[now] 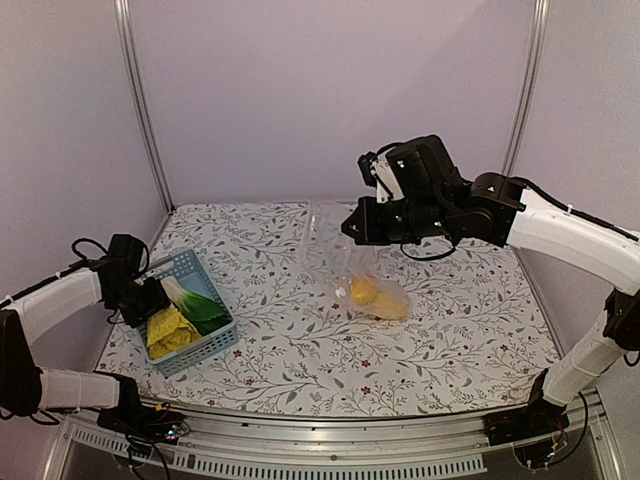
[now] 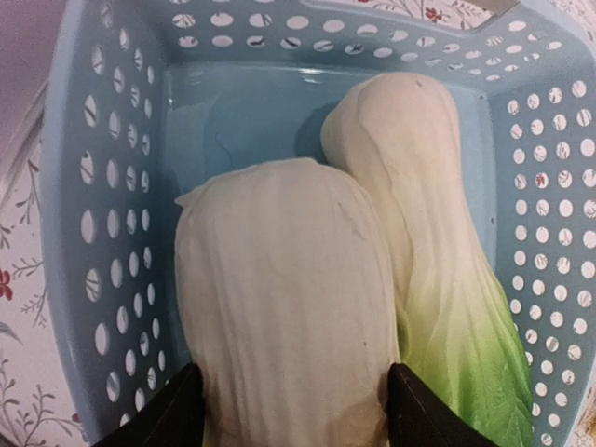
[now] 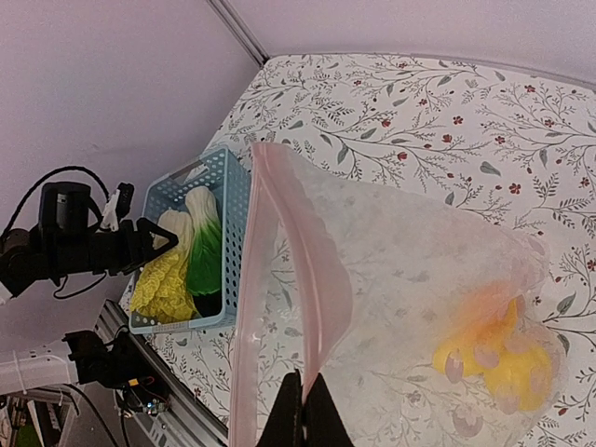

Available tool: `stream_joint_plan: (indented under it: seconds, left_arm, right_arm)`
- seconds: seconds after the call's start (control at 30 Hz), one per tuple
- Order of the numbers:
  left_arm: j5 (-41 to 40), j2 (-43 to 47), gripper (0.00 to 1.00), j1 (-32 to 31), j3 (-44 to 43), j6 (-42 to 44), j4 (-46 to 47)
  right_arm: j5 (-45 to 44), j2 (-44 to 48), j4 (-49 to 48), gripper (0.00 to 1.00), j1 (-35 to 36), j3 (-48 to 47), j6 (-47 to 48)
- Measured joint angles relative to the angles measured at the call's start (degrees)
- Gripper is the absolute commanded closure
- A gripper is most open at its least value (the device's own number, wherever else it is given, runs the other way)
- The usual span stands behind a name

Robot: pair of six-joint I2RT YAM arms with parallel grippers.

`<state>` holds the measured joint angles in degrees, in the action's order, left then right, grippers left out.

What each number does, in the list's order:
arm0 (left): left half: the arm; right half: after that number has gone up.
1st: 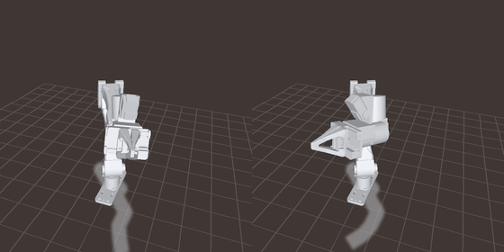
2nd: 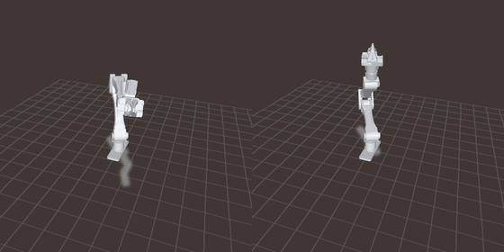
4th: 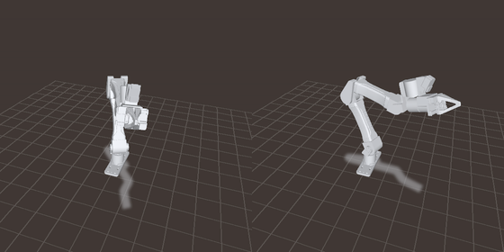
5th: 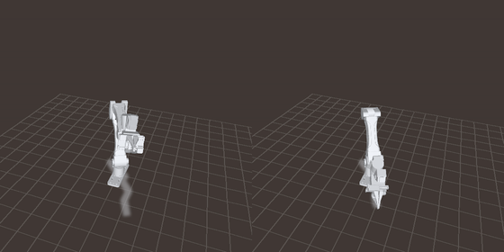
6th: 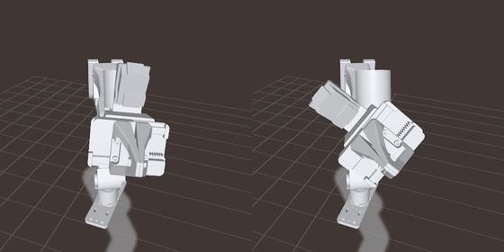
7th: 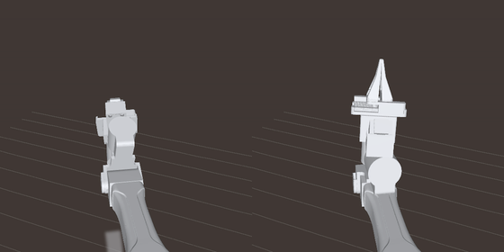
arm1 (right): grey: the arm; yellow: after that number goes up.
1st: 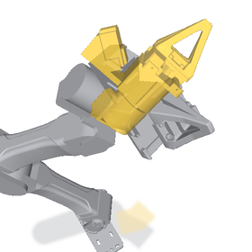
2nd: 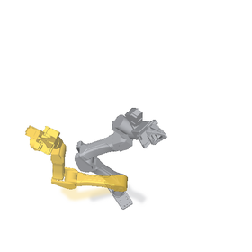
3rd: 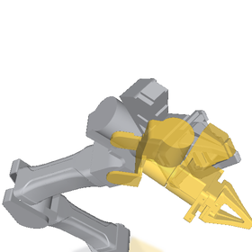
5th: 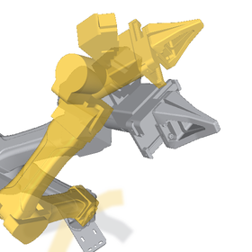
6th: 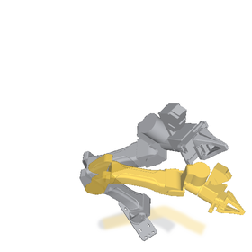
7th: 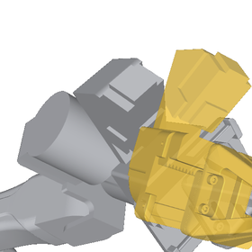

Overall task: Place the food in the zip-top bag and seal the zipper
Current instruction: Adjust the bowl, then pick up the fake vegetable from the bin.

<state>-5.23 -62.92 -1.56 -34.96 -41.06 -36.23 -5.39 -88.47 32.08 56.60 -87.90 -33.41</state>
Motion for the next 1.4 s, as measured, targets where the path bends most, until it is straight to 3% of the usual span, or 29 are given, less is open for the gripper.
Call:
stream_joint_plan:
  seconds: [0.43, 0.63, 0.8, 1.4]
  left_arm:
    - [0.3, -8.6, 0.20, 0.0, -5.2, 5.5, 0.3]
    - [0.1, -10.7, 0.32, 0.0, -5.4, 5.3, 0.5]
    - [0.1, -10.5, 0.33, 0.0, -5.4, 5.7, 0.5]
    - [-1.0, 10.6, 0.41, 0.0, -10.4, 10.5, -3.2]
  right_arm:
    - [0.1, 0.0, -0.5, 1.00, 0.0, 0.0, -0.5]
    - [0.2, 0.0, -0.5, 1.00, 0.0, 0.2, -0.5]
    - [0.2, 0.0, -0.5, 1.00, 0.0, 0.2, -0.5]
    - [0.2, 1.1, -0.5, 1.00, 0.0, 0.2, 0.3]
